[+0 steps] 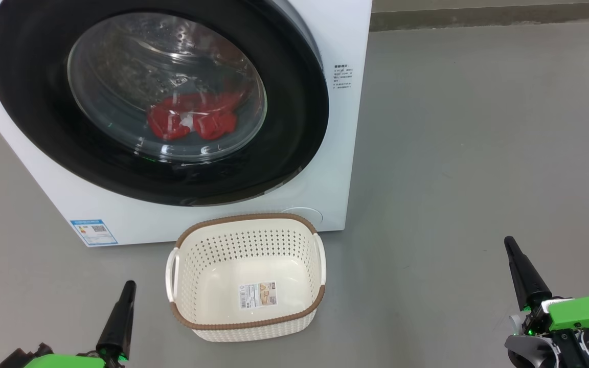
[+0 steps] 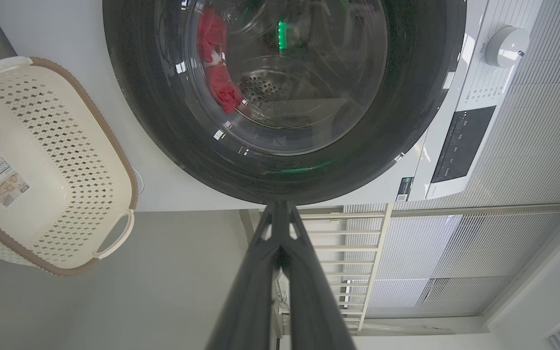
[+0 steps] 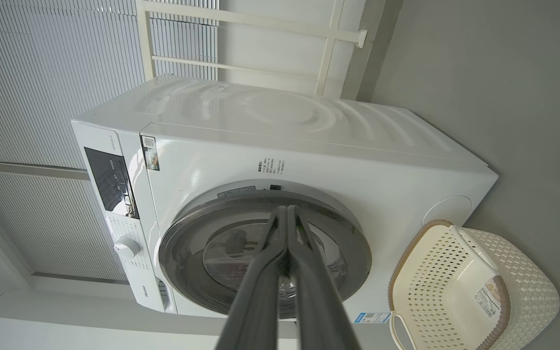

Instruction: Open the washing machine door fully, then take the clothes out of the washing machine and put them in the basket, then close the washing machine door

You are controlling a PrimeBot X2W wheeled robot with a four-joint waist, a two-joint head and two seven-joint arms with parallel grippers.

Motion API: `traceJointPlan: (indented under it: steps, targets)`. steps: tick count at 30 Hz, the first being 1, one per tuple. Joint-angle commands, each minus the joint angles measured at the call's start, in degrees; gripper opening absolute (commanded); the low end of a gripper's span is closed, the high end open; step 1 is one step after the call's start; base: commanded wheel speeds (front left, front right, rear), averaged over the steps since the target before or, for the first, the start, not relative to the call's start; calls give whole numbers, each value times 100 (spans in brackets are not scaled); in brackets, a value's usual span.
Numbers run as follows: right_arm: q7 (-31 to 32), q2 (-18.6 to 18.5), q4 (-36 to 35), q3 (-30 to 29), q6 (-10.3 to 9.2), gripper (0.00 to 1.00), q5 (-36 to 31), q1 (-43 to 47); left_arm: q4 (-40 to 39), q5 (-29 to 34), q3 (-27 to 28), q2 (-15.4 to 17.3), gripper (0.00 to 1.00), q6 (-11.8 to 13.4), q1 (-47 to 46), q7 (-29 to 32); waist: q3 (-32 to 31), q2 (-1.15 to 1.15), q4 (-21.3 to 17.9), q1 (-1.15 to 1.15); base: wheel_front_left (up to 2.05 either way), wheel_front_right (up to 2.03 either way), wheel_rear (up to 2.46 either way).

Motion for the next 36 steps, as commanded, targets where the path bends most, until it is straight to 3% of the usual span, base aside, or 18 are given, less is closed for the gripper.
traceJointPlan:
  steps: [1,36]
  targets:
    - [32,-49,-142,79,-3,0,33,-231,-117,-42,197,49,0,-39,-228,17,0,0,0,0,0,0,0]
    - [32,-49,-142,79,-3,0,33,-231,-117,-42,197,49,0,-39,-228,17,0,0,0,0,0,0,0]
